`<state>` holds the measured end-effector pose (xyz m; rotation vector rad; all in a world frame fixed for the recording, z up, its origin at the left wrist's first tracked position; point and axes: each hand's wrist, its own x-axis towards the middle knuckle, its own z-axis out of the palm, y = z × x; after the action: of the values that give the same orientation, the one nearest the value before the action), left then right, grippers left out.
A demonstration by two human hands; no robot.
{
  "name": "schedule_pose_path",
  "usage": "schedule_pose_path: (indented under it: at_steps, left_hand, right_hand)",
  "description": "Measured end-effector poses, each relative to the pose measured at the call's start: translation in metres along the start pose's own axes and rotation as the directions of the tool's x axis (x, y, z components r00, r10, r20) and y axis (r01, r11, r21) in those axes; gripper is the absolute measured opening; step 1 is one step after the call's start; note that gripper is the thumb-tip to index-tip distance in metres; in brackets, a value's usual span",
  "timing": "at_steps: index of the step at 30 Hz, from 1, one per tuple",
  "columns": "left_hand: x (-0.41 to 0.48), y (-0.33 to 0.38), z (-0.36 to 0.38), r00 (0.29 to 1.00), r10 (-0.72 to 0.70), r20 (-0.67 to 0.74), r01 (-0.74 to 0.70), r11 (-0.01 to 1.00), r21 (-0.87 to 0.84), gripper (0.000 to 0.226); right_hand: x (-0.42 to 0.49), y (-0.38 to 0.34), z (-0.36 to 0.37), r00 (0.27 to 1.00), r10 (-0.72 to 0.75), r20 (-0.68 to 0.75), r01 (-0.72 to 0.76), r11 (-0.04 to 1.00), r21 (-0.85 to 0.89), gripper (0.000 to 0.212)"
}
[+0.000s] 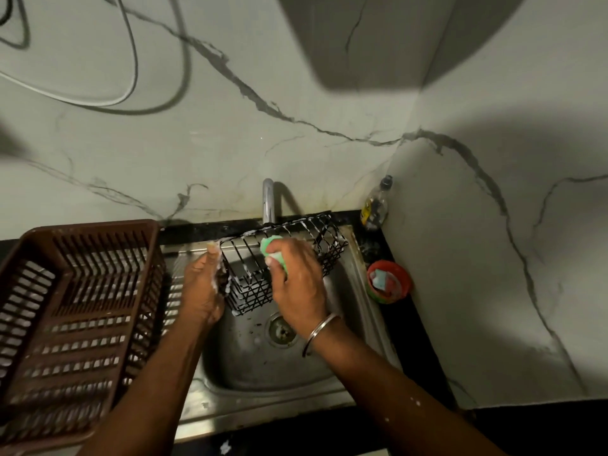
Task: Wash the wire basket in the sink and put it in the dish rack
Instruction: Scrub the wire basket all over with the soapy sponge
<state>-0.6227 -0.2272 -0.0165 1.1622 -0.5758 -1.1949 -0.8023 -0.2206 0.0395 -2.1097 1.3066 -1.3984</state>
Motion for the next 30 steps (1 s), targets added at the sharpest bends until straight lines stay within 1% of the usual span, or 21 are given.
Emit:
schedule_pose_path:
  at_steps: [1, 3, 4, 5, 7, 10, 13, 14, 16, 17, 18, 19, 20, 21, 22, 23, 24, 26, 28, 30]
  left_hand:
    - [0.0, 0.001, 0.001, 1.0, 0.006, 0.004, -0.006, 1.0, -0.009, 0.049]
    - [0.002, 0.0, 0.002, 1.0, 0.026, -0.002, -0.026, 1.0, -0.013, 0.055]
    - [0.003, 0.0, 0.002, 0.999, 0.037, -0.014, -0.037, 0.999, -0.004, 0.054]
    - [0.002, 0.0, 0.002, 0.999, 0.046, -0.008, -0.046, 0.999, -0.009, 0.053]
    - [0.0, 0.003, 0.005, 0.998, 0.048, 0.039, -0.047, 0.998, -0.035, 0.049]
    - [-0.003, 0.005, 0.008, 0.999, 0.038, 0.02, -0.038, 0.999, 0.02, 0.036]
    - [-0.004, 0.006, 0.006, 1.0, 0.011, 0.027, -0.012, 1.0, 0.024, 0.041]
    - [-0.003, 0.006, 0.005, 1.0, 0.003, 0.016, -0.004, 1.0, 0.023, 0.041]
    - [-0.001, 0.006, -0.001, 1.0, -0.015, -0.019, 0.016, 1.0, 0.015, 0.044]
    - [0.0, 0.006, -0.003, 0.999, -0.01, -0.032, 0.011, 1.0, 0.005, 0.046]
    - [0.001, 0.004, -0.006, 0.999, -0.006, -0.033, 0.005, 1.0, -0.011, 0.053]
    - [0.0, 0.006, -0.005, 0.999, -0.021, -0.028, 0.02, 0.999, -0.03, 0.068]
    - [-0.001, 0.007, -0.005, 0.999, -0.036, -0.012, 0.036, 0.998, -0.054, 0.076]
    - [-0.004, 0.009, -0.004, 0.999, -0.038, -0.006, 0.037, 0.997, -0.06, 0.071]
    - [-0.008, 0.011, -0.003, 0.999, -0.042, -0.018, 0.041, 0.998, -0.052, 0.057]
    - [-0.011, 0.013, -0.002, 0.999, -0.048, -0.019, 0.047, 0.998, -0.042, 0.042]
    - [-0.011, 0.012, -0.004, 0.999, -0.048, -0.007, 0.048, 0.998, -0.044, 0.035]
    - [-0.012, 0.01, -0.01, 0.999, -0.045, -0.002, 0.045, 0.997, -0.068, 0.036]
    - [-0.012, 0.01, -0.016, 0.999, -0.041, -0.004, 0.04, 0.995, -0.093, 0.032]
    - [-0.012, 0.007, -0.019, 0.999, -0.046, 0.008, 0.046, 0.994, -0.099, 0.029]
  right_hand:
    - [-0.003, -0.005, 0.003, 0.999, -0.028, 0.025, 0.028, 1.0, 0.009, 0.017]
    - [-0.006, -0.012, 0.008, 1.0, -0.018, -0.008, 0.018, 0.999, 0.039, 0.017]
    - [-0.006, -0.014, 0.01, 0.999, -0.019, -0.027, 0.02, 0.998, 0.055, 0.017]
    - [-0.006, -0.014, 0.011, 0.999, -0.049, -0.019, 0.051, 0.997, 0.065, 0.016]
    - [-0.009, -0.016, 0.015, 0.99, -0.134, 0.034, 0.131, 0.989, 0.073, 0.011]
    - [-0.012, -0.019, 0.017, 0.991, -0.131, 0.023, 0.129, 0.99, 0.059, 0.011]
    - [-0.018, -0.02, 0.016, 0.952, -0.283, 0.12, 0.281, 0.959, 0.033, 0.017]
    - [-0.019, -0.017, 0.014, 0.947, -0.294, 0.127, 0.295, 0.955, 0.007, 0.019]
    - [-0.018, -0.01, 0.013, 0.973, -0.222, 0.067, 0.224, 0.974, -0.029, 0.021]
    - [-0.018, -0.009, 0.013, 0.979, -0.195, 0.05, 0.197, 0.98, -0.034, 0.023]
    - [-0.019, -0.008, 0.014, 0.976, -0.207, 0.064, 0.209, 0.977, -0.034, 0.027]
    - [-0.02, -0.009, 0.015, 0.965, -0.245, 0.098, 0.249, 0.968, -0.028, 0.029]
    - [-0.02, -0.01, 0.015, 0.955, -0.271, 0.122, 0.274, 0.962, -0.013, 0.03]
    - [-0.018, -0.01, 0.013, 0.96, -0.258, 0.109, 0.26, 0.966, -0.002, 0.028]
    - [-0.012, -0.009, 0.009, 0.977, -0.206, 0.059, 0.206, 0.978, -0.005, 0.024]
    - [-0.005, -0.006, 0.003, 0.992, -0.127, -0.017, 0.126, 0.992, -0.021, 0.02]
    - [0.005, 0.0, -0.005, 0.994, -0.048, -0.103, 0.043, 0.998, -0.048, 0.018]
    - [0.024, 0.02, -0.021, 0.972, 0.055, -0.228, -0.079, 0.992, -0.098, 0.018]
    - [0.041, 0.042, -0.033, 0.963, 0.097, -0.25, -0.138, 0.979, -0.151, 0.021]
    - [0.049, 0.054, -0.037, 0.981, 0.087, -0.172, -0.124, 0.968, -0.217, 0.022]
